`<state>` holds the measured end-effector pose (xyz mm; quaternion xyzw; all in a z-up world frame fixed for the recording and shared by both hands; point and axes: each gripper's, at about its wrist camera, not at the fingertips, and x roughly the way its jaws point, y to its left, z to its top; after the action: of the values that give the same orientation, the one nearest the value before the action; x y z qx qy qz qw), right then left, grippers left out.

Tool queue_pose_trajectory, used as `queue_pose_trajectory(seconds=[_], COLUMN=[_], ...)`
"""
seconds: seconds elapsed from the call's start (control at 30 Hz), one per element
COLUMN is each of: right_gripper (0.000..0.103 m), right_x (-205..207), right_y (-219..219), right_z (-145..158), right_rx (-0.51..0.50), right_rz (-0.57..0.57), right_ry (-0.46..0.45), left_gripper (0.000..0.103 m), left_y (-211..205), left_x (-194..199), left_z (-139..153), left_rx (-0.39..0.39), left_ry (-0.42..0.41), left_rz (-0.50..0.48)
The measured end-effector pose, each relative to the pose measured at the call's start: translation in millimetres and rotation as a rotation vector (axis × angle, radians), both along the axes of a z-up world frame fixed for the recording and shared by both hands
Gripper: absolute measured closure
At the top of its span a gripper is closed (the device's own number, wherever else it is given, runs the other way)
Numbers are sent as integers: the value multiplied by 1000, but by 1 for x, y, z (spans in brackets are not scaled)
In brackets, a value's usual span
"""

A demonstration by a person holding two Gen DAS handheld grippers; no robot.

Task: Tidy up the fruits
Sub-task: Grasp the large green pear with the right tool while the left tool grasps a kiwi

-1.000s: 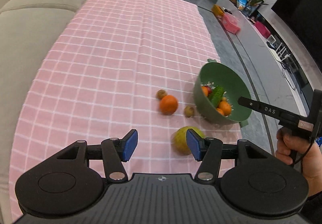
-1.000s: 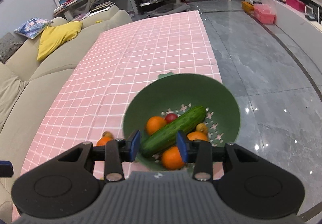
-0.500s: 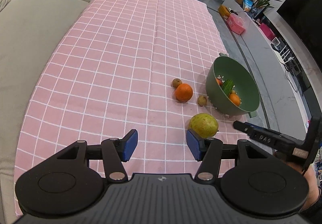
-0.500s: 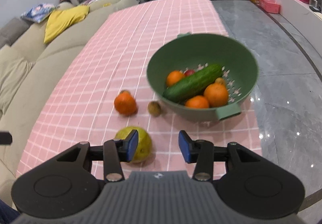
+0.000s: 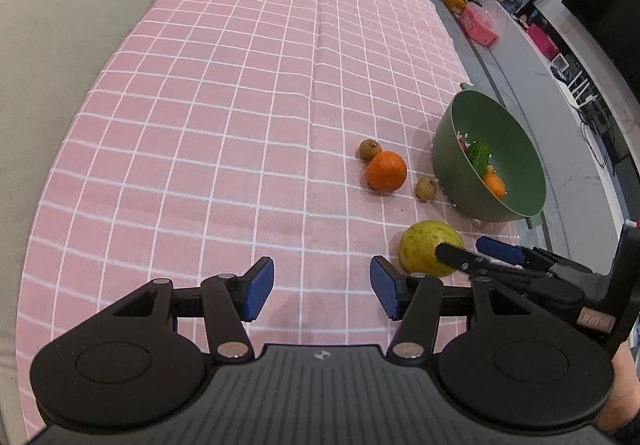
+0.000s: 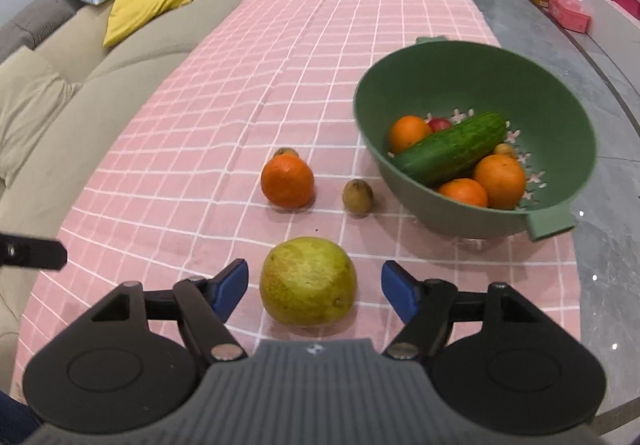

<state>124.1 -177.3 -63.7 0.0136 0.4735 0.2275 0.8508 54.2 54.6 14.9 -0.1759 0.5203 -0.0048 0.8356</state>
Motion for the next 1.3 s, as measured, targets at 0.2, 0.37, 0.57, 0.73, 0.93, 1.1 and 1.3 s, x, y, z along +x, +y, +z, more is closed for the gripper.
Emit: queue_pose_trajectory(seconds=[0.2, 0.37, 0.57, 0.73, 0.93, 1.1, 1.3], right_gripper=[30, 30, 30, 40, 41, 40, 40], right_x=[8, 13, 19, 21, 23, 28, 28], right_y=[11, 18, 28, 27, 23, 12, 10], right_z=[-19, -26, -33, -42, -41, -39, -38], right_rx=[-35, -30, -30, -36, -42, -31, -21], right_rz=[11, 17, 29, 34, 23, -18, -22], right_ry=[30, 47, 61, 82, 90, 108, 120], left_gripper=[38, 38, 37, 37, 37, 37, 42], left_y=[-10, -23, -33, -38, -34, -37, -47], left_x=[34, 70, 108, 135, 171, 186, 191], left_z=[-10, -21, -32, -41, -56, -68, -86], left_rx=[24, 47, 50, 61, 19, -17, -13], left_ry=[6, 15, 23, 25, 48, 67, 108], left_rz=[-64, -127, -168, -199, -154, -136, -140])
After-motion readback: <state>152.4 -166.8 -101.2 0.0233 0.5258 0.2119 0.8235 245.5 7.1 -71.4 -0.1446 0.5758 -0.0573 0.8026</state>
